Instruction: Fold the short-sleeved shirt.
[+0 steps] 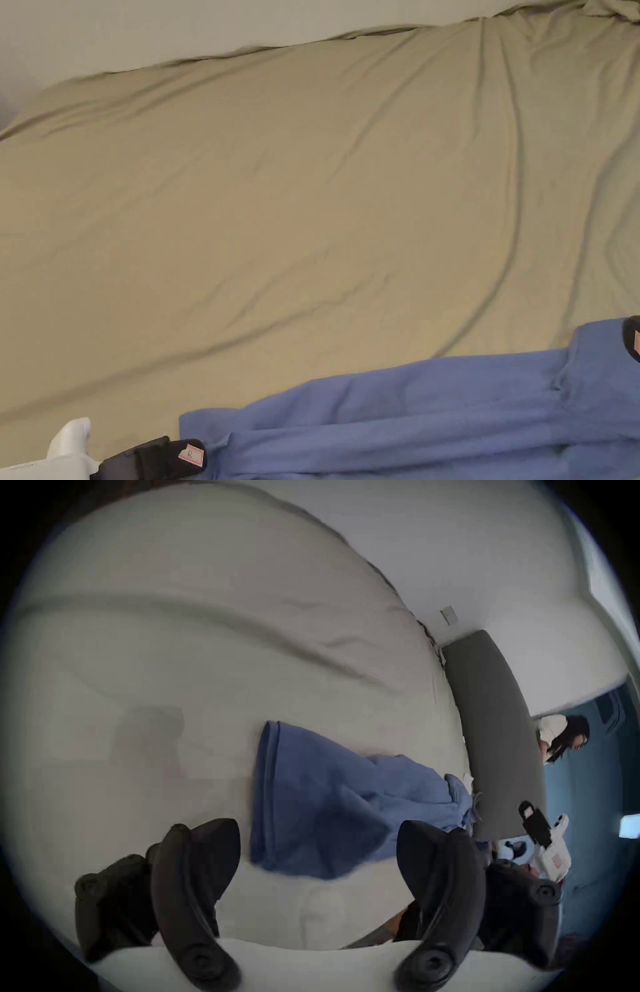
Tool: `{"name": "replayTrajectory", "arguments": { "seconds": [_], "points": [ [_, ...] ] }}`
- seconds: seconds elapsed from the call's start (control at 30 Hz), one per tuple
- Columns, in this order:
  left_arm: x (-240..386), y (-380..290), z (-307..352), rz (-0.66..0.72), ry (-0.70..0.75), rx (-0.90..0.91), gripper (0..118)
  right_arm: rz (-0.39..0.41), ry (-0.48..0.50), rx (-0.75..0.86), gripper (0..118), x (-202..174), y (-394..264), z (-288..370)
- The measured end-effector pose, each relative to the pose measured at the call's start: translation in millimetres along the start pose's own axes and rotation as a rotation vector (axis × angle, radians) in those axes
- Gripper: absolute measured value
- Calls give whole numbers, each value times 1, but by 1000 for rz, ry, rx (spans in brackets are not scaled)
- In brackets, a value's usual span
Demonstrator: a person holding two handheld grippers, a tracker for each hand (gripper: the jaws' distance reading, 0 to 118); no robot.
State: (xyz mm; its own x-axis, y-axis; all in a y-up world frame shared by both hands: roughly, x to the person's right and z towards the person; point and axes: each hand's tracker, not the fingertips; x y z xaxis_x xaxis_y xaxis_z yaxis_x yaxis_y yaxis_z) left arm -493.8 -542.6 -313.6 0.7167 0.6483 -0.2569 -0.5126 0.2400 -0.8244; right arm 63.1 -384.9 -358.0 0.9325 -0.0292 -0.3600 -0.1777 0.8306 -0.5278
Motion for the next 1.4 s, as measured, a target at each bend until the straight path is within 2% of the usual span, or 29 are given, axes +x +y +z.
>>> {"name": "replayTrajectory", "arguments": {
  "seconds": [0.1,0.13,0.2,0.23,0.27,0.3,0.37,0.4,0.53,0.6,0.73,0.8,0.87,0.93,1.03,1.07,1.23,1.4],
  "points": [
    [3,5,-43,4,-53,-56,104,4,19,-23,2,-6,2,-13],
    [11,6,-46,-49,-59,-25,108,8,22,-28,2,-9,4,-17],
    [8,12,-44,-124,-137,50,107,11,28,-30,2,-9,6,-21],
    [9,11,-50,-58,-126,43,105,10,33,-29,2,-11,7,-24],
    [11,10,-53,-94,-159,44,73,11,40,-29,2,-11,9,-25],
    [11,9,-57,-112,-181,49,12,10,43,-29,2,-11,8,-26],
    [-2,7,-69,39,-245,8,12,15,44,-28,2,-11,9,-26],
    [-4,6,-64,-4,-257,8,12,19,42,-29,2,-11,10,-25],
    [-16,8,-28,-5,-230,78,12,26,30,-28,2,-5,8,-18],
    [-15,6,-6,-5,-187,109,12,18,28,-26,2,0,5,-14],
    [-15,7,42,37,-12,204,12,-7,24,-18,2,13,-2,-8],
    [-1,6,66,-22,79,228,12,-20,22,-16,2,20,-5,-5],
    [32,1,81,-134,279,225,12,-27,15,-13,2,27,-9,-2],
    [73,-3,80,-258,442,215,12,-49,23,-4,2,35,-13,0],
    [137,-13,54,-408,564,214,12,-65,29,1,2,44,-18,4],
    [160,-17,40,-446,559,206,12,-70,30,5,2,48,-19,6],
    [235,-38,-55,-534,304,80,12,-103,27,18,2,70,-27,16],
    [247,-47,-125,-517,199,-53,13,-145,-26,18,2,95,-36,26]
  ]
}}
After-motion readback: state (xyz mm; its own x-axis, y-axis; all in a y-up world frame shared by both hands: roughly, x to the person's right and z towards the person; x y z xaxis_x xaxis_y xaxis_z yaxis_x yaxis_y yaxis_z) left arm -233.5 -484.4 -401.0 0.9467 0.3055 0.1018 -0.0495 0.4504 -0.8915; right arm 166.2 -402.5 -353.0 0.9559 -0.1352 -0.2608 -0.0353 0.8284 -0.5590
